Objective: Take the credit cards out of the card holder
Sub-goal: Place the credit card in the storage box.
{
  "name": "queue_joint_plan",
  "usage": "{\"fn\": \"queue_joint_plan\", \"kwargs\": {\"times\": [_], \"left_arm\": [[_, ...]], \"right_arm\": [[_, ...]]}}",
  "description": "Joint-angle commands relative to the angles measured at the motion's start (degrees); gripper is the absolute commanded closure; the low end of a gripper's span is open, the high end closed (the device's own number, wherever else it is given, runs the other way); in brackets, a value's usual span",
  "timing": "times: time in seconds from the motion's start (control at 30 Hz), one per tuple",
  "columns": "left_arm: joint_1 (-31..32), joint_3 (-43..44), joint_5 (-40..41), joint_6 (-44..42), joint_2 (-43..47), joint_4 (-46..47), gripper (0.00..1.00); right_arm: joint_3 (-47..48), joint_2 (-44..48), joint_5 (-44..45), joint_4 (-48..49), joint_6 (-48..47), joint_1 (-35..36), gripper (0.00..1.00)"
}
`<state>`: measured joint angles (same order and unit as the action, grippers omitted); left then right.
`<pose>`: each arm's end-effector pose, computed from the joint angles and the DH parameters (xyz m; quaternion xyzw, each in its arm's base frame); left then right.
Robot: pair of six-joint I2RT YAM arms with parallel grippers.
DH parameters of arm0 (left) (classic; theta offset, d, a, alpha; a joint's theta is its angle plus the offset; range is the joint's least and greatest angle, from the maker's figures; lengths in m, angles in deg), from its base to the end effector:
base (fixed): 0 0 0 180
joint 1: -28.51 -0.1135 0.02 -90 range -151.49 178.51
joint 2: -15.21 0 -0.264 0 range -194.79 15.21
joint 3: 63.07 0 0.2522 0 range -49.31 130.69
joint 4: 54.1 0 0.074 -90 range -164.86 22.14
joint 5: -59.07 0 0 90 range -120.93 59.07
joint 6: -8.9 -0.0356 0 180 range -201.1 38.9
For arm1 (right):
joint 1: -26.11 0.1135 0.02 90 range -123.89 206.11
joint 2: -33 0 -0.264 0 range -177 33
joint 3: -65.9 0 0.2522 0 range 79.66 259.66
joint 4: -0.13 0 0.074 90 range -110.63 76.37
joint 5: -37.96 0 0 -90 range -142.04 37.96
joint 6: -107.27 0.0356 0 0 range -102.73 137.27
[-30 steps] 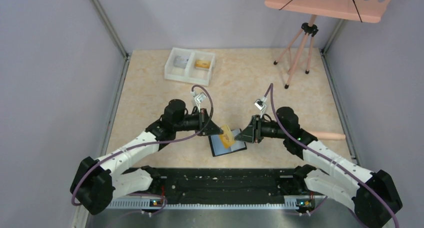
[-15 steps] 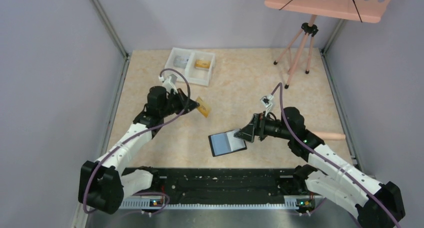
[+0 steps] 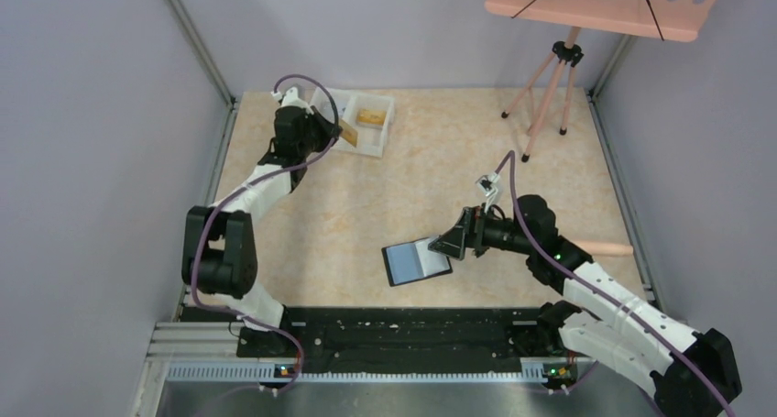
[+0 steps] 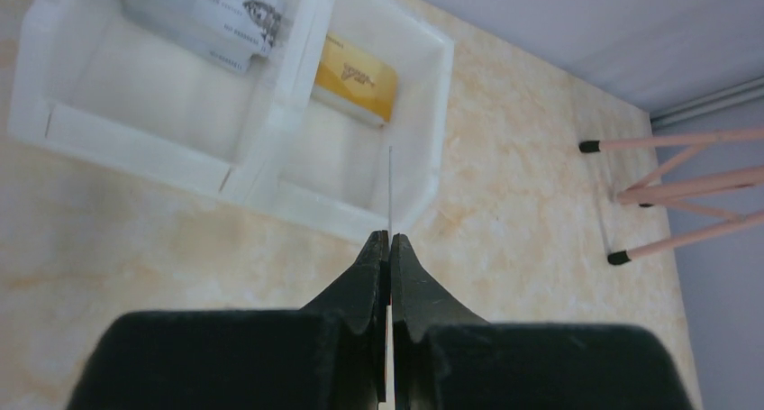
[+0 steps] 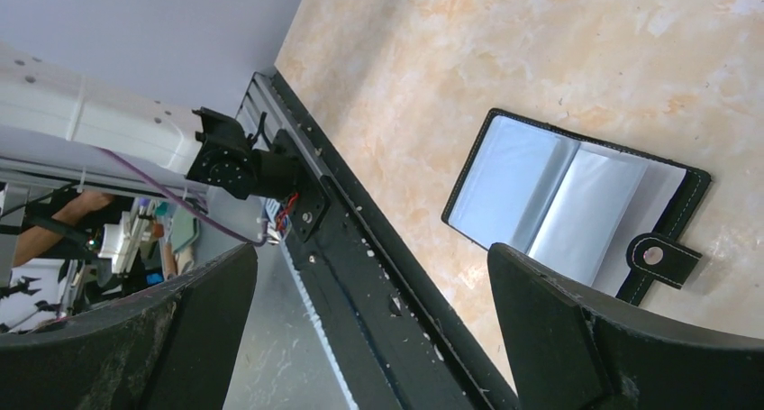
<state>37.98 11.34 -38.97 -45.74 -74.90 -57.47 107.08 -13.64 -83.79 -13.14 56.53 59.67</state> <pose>0.3607 -0.0652 0.2736 -0.1424 0.8009 -0.2735 0.5133 0.1468 0.1198 0.2480 -0.1203 0.7887 0.5115 0.3190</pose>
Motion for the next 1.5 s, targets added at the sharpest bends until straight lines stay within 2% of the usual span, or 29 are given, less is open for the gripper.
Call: {"fn": "queue_joint_plan", "kwargs": {"times": [0.0, 0.2, 0.5, 0.87, 1.3, 1.47], "left_arm": [[-0.42, 7.89, -0.96, 0.1, -7.98, 11.58, 1.0], [-0.42, 15.62, -4.48, 3.72, -20.1, 18.07, 1.0], [-0.44, 27.57, -7.32, 3.77, -32.8, 18.5, 1.0], [-0.42, 33.28, -7.09, 2.8, -38.65, 17.13, 1.0], [-0.08, 36.08, -7.78, 2.78, -42.63, 16.74, 1.0], [0.19, 37.35, -7.39, 1.96, -43.6, 15.67, 0.95]], "right_arm": [[2.26, -1.4, -0.11, 1.1, -1.58, -0.67, 0.01], [3.35, -4.78, -0.57, 1.75, -2.6, -0.69, 0.02], [5.01, -7.89, -0.6, 1.11, -3.66, -0.69, 0.01], [5.49, -10.66, -0.49, 1.32, -4.34, -0.69, 0.02], [6.08, -11.08, 0.47, 0.0, -5.46, -0.67, 0.02], [6.28, -11.05, 0.5, -0.14, -5.29, -0.68, 0.02]]}}
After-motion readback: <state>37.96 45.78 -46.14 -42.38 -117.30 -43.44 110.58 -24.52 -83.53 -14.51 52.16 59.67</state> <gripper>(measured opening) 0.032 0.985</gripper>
